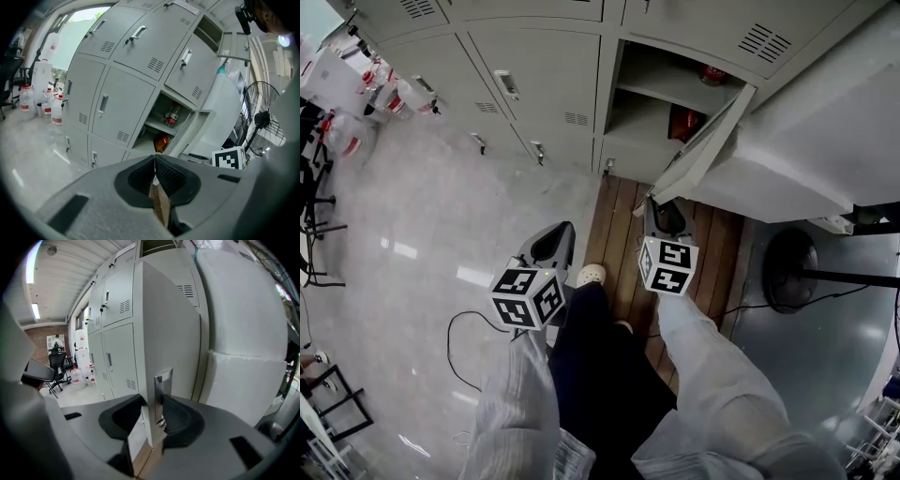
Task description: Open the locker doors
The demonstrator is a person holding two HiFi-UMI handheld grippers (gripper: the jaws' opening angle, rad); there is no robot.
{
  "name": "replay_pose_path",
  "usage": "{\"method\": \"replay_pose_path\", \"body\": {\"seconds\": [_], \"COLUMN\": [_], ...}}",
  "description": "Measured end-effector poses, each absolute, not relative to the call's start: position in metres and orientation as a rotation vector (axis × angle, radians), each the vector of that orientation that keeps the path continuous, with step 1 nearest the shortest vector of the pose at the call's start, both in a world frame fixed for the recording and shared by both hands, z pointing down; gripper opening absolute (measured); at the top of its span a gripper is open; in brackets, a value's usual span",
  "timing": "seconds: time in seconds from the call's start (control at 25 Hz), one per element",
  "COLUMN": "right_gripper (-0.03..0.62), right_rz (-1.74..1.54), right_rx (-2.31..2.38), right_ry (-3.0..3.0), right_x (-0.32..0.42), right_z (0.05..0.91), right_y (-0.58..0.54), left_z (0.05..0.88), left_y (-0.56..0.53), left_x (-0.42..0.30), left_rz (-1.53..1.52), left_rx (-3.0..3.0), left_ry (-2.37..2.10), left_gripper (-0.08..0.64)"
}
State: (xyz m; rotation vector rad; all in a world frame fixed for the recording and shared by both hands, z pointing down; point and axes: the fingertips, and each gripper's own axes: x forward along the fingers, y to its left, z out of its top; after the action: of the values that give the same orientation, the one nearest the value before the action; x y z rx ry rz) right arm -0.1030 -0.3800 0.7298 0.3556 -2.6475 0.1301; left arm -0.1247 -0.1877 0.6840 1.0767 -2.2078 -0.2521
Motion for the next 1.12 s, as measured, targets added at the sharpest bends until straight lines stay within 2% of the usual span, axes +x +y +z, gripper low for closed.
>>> {"method": "replay_pose_path", "body": {"seconds": [1.12], "right_gripper": [0.087], "right_rz": [0.15], "right_rx": [0.585], "right_ry": [-2.518], "right_x": [0.0], "right_z": [0.734], "right_y": [-0.468], "left_z": [0.69], "left_y": [-0.226], "left_x": [-0.074], "left_rz": [-0.232], "left_rx": [1.172], "left_ry": [-2.116], "left_gripper": [0.009]}}
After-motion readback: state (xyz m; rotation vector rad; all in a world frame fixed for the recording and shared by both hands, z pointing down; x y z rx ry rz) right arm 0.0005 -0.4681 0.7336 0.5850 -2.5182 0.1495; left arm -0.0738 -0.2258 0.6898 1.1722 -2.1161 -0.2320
